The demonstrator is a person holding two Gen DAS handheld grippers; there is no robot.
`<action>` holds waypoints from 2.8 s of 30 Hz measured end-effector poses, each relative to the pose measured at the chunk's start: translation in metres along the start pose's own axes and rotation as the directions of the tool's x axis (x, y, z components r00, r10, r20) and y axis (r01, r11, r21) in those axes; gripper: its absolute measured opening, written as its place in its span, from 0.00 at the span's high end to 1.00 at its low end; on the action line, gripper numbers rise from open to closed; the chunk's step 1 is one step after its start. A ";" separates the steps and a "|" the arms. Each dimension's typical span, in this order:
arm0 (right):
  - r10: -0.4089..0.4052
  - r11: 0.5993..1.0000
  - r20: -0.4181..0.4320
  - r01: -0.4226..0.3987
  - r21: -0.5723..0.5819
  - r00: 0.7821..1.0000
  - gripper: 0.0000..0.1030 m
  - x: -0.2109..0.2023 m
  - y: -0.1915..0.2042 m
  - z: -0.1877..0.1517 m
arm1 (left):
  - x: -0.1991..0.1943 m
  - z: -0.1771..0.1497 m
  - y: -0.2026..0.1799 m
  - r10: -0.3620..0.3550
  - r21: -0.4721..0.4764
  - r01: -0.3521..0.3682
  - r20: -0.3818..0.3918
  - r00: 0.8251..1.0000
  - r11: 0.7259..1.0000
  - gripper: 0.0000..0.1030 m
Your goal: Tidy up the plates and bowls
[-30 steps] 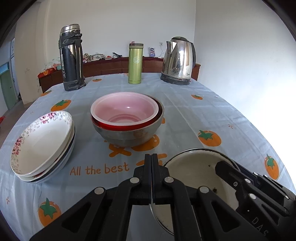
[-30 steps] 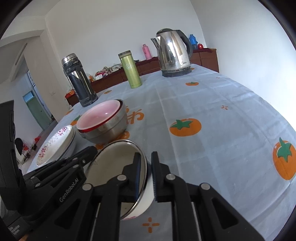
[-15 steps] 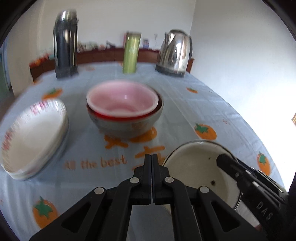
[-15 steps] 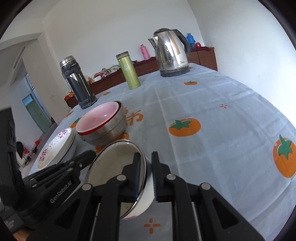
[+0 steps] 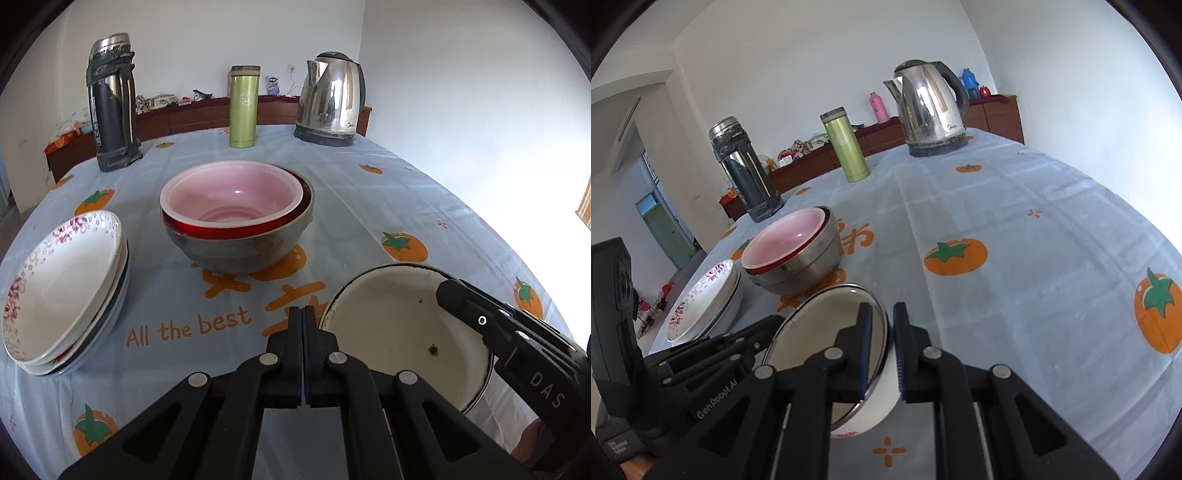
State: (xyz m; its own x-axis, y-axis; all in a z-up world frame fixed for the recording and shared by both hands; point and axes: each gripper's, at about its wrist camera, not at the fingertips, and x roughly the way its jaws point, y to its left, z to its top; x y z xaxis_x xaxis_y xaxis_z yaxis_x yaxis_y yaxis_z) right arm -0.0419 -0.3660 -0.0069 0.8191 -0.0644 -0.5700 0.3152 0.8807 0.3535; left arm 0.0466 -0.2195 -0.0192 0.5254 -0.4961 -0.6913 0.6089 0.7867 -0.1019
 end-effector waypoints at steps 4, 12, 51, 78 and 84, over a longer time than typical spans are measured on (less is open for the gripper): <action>-0.005 1.000 0.004 0.005 -0.012 1.000 0.89 -0.001 0.002 0.000 | 0.002 0.002 0.011 -0.042 -0.054 0.040 -0.027 0.999 0.998 0.99; 0.004 1.000 -0.015 -0.004 0.020 1.000 0.89 0.002 -0.005 0.000 | 0.007 -0.002 0.024 -0.114 -0.106 0.106 -0.068 0.991 0.989 0.88; 0.082 0.997 0.060 -0.081 -0.016 0.995 0.89 0.001 0.038 0.044 | -0.025 0.043 0.031 -0.053 -0.064 0.056 0.046 0.998 0.996 0.90; 0.084 0.996 0.035 -0.085 0.026 0.996 0.89 0.090 0.067 0.096 | 0.030 0.103 0.087 0.029 -0.154 -0.019 0.061 0.998 0.988 0.90; 0.076 0.996 0.020 -0.077 0.037 0.997 0.89 0.104 0.062 0.097 | 0.041 0.107 0.087 0.038 -0.154 -0.030 0.049 0.998 0.988 0.90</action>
State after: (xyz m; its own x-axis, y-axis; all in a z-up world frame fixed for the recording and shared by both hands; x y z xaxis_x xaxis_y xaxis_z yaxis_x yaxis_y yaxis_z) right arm 0.1094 -0.3633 0.0273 0.8502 -0.0063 -0.5263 0.2686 0.8652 0.4235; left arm 0.1847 -0.2109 0.0202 0.5770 -0.4832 -0.6585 0.4938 0.8486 -0.1899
